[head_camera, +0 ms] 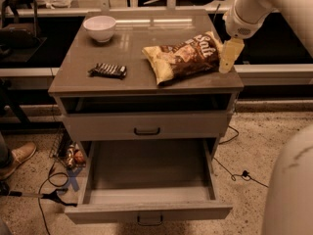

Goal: Place brown chip bag into middle drawer

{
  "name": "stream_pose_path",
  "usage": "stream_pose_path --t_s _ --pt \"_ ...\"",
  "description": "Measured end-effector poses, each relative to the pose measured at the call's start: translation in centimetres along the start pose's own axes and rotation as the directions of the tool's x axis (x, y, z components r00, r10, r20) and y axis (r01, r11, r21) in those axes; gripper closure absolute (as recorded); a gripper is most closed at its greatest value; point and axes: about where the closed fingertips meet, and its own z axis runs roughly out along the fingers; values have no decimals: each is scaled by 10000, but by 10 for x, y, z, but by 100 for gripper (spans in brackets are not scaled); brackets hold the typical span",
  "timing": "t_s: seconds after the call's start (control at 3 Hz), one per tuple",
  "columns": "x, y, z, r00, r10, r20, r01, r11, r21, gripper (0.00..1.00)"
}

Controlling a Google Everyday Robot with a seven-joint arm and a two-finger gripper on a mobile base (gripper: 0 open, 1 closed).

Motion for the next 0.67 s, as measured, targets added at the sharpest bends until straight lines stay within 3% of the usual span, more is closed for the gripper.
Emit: stream_pose_path --t_s 0.67 --pt "-30 -23 42 9973 -634 370 638 9979 -110 1"
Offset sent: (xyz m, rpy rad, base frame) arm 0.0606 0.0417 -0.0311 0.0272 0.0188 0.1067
